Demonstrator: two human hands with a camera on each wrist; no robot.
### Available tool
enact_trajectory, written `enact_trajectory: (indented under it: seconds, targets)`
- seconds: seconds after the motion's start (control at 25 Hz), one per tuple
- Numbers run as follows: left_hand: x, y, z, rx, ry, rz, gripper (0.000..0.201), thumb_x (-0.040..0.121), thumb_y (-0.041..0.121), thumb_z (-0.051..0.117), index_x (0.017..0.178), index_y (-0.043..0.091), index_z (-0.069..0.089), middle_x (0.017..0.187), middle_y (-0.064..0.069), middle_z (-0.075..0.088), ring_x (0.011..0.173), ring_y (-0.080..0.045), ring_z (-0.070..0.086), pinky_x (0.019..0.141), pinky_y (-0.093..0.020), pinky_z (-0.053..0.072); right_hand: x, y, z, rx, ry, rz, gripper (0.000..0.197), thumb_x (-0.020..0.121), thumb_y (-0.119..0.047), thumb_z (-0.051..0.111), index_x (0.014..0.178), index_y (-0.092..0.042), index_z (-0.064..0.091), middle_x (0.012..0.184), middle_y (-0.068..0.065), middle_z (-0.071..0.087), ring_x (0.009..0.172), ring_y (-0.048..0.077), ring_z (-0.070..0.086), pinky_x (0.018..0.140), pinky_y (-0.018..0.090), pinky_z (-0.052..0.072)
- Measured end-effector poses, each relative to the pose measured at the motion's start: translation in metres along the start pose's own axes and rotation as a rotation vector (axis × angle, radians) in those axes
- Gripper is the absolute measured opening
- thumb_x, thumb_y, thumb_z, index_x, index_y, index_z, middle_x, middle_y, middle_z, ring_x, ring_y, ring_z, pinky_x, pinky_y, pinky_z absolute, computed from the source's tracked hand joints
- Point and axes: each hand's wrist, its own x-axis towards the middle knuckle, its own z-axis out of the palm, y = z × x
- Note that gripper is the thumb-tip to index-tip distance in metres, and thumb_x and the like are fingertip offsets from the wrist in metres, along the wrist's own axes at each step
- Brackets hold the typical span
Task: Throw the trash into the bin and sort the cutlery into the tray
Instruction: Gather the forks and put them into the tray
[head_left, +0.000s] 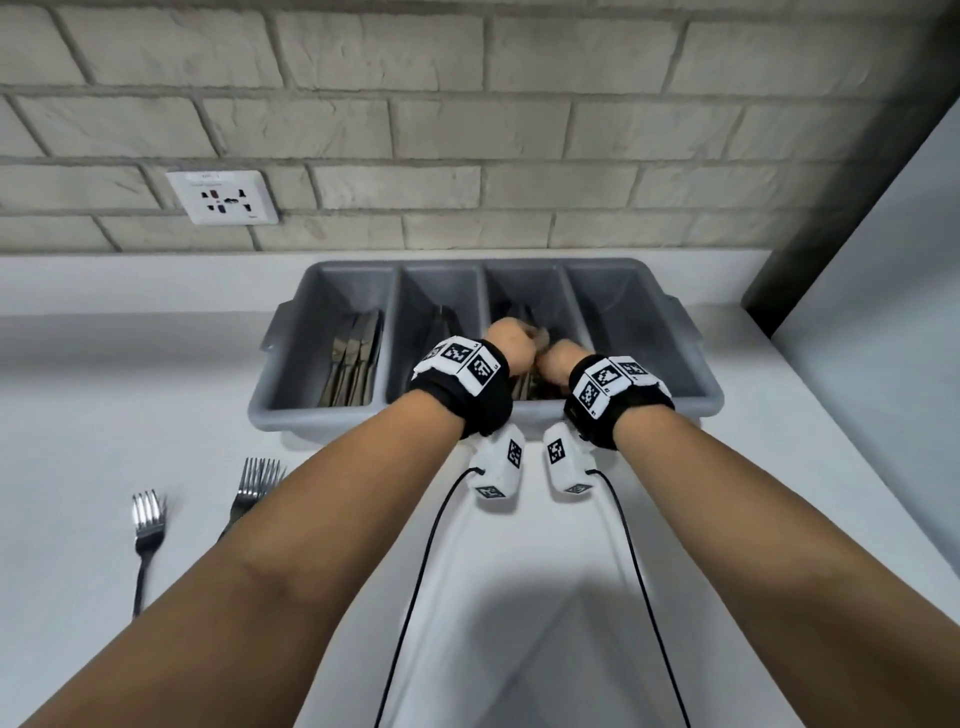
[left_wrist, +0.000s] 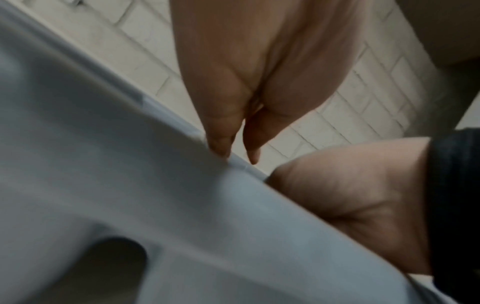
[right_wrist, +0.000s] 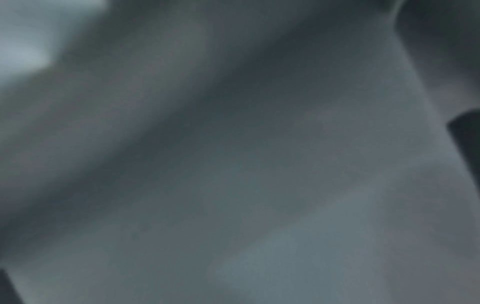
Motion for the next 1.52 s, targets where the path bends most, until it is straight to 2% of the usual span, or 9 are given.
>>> enact_trajectory:
  seconds: [0.12,0.28,0.4,0.56,0.76,1.0,1.28,1.4,1.52]
  targets:
    - [-0.054,0.014,-0.038,-0.142,0.043,0.019,0.04,0.083,0.003,0.061,0.114,0.021,0.079,0.108,0.0,0.078,0.099,-0.017,0.071,0.086,-0.027,0.057,-0.042,-0.008,-0.016,0.16,0.111,0.036,0.023,0.09,-0.025,0.068,0.106,-0.013,0.079,0.096,0.011,0.076,0.084,0.031,0.072,0.074,0.033,0.056]
    - [-0.139,-0.018,-0.099,-0.252,0.142,0.016,0.028,0.086,0.011,0.063,0.108,0.021,0.077,0.093,-0.003,0.075,0.074,-0.018,0.066,0.07,-0.03,0.058,-0.118,-0.045,-0.02,0.5,0.345,-0.222,0.026,0.086,-0.013,0.068,0.108,-0.024,0.076,0.091,-0.006,0.072,0.08,0.009,0.065,0.074,0.015,0.05]
    - [-0.207,-0.064,-0.15,-0.108,0.212,-0.03,0.026,0.084,0.018,0.07,0.108,0.025,0.077,0.098,-0.002,0.075,0.084,-0.015,0.07,0.084,-0.034,0.058,-0.193,-0.09,0.003,0.761,0.145,-0.381,0.024,0.092,-0.008,0.064,0.112,-0.019,0.071,0.091,0.001,0.068,0.078,0.013,0.064,0.068,0.022,0.055]
    - [-0.282,-0.13,-0.203,0.344,0.184,-0.343,0.068,0.088,0.036,0.072,0.148,0.013,0.051,0.14,-0.025,0.051,0.122,-0.041,0.06,0.107,-0.044,0.047,-0.248,-0.126,0.068,0.63,-0.221,-0.417,0.014,0.096,-0.011,0.066,0.108,-0.014,0.071,0.092,0.008,0.069,0.069,0.019,0.066,0.052,0.029,0.053]
    - [-0.319,-0.189,-0.222,0.626,-0.054,-0.67,0.067,0.09,0.048,0.058,0.137,0.0,0.057,0.143,-0.024,0.056,0.135,-0.038,0.053,0.11,-0.04,0.046,-0.232,-0.146,0.145,0.124,-0.3,-0.255,0.06,0.085,-0.029,0.072,0.137,-0.004,0.057,0.126,0.017,0.064,0.104,0.03,0.064,0.081,0.037,0.057]
    - [-0.306,-0.202,-0.198,0.607,-0.136,-0.48,0.073,0.084,0.069,0.058,0.125,0.009,0.066,0.124,-0.019,0.068,0.111,-0.035,0.065,0.095,-0.038,0.053,-0.217,-0.172,0.186,0.031,-0.242,-0.17,0.069,0.075,-0.034,0.088,0.131,-0.005,0.058,0.115,0.013,0.065,0.104,0.03,0.065,0.087,0.039,0.056]
    - [-0.283,-0.218,-0.16,0.547,-0.032,-0.192,0.029,0.085,0.032,0.065,0.113,0.027,0.069,0.103,-0.009,0.076,0.102,-0.035,0.07,0.085,-0.038,0.054,-0.208,-0.183,0.203,0.039,-0.203,-0.199,0.034,0.072,-0.023,0.095,0.083,-0.008,0.067,0.088,0.015,0.072,0.083,0.032,0.072,0.079,0.042,0.061]
    - [-0.271,-0.224,-0.157,0.538,-0.021,-0.22,0.041,0.08,0.059,0.071,0.099,0.023,0.071,0.096,-0.002,0.074,0.098,-0.029,0.068,0.087,-0.037,0.052,-0.199,-0.179,0.209,0.004,-0.159,-0.215,0.03,0.071,-0.017,0.096,0.072,-0.01,0.067,0.078,0.013,0.072,0.08,0.035,0.077,0.069,0.046,0.065]
    - [-0.259,-0.236,-0.152,0.484,0.03,-0.279,0.063,0.068,0.07,0.077,0.106,0.021,0.072,0.106,-0.001,0.075,0.103,-0.026,0.069,0.089,-0.035,0.054,-0.187,-0.172,0.218,0.038,-0.127,-0.256,0.026,0.075,-0.017,0.092,0.075,-0.019,0.067,0.083,0.005,0.071,0.087,0.033,0.075,0.082,0.047,0.064]
